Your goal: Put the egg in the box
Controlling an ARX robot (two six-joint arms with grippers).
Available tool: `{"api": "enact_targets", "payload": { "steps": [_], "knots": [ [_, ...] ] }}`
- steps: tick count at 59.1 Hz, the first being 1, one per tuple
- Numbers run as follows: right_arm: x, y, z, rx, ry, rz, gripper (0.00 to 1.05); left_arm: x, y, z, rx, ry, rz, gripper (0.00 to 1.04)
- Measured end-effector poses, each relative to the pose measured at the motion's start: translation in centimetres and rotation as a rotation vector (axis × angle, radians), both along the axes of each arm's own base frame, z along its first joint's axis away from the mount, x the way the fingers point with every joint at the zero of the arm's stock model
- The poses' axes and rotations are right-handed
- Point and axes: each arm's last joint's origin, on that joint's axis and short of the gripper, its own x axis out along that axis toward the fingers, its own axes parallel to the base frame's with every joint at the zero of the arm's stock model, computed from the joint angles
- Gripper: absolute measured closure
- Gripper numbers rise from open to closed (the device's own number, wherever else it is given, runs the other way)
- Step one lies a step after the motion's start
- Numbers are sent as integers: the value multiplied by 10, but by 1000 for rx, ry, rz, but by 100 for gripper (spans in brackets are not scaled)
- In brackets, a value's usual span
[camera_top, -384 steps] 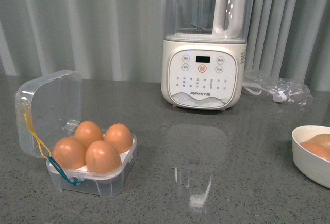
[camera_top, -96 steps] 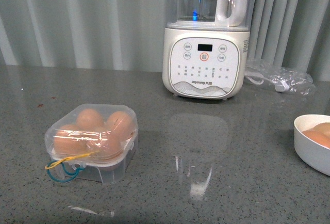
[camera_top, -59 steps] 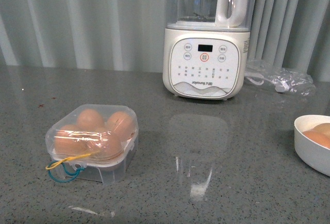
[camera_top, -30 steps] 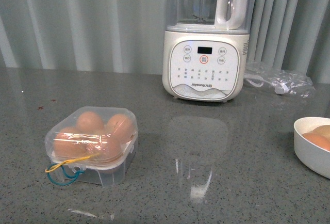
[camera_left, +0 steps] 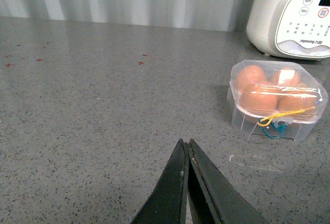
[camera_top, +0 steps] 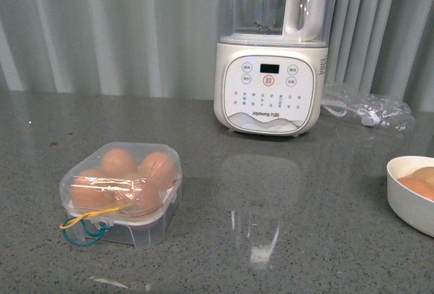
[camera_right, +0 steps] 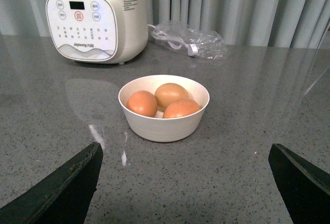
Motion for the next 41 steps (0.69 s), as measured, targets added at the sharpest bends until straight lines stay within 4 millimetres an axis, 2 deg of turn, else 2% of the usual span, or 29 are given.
{"api": "enact_targets", "payload": {
  "steps": [15, 23, 32, 41],
  "knots": [
    [0, 0, 0, 0, 0, 0, 7, 0, 0, 0, -1, 0, 0, 99],
    [0, 0, 0, 0, 0, 0, 7, 0, 0, 0, 0, 0, 0, 76],
    [0, 0, 0, 0, 0, 0, 7, 0, 0, 0, 0, 0, 0, 44],
    [0, 0, 0, 0, 0, 0, 7, 0, 0, 0, 0, 0, 0, 19]
  ]
}}
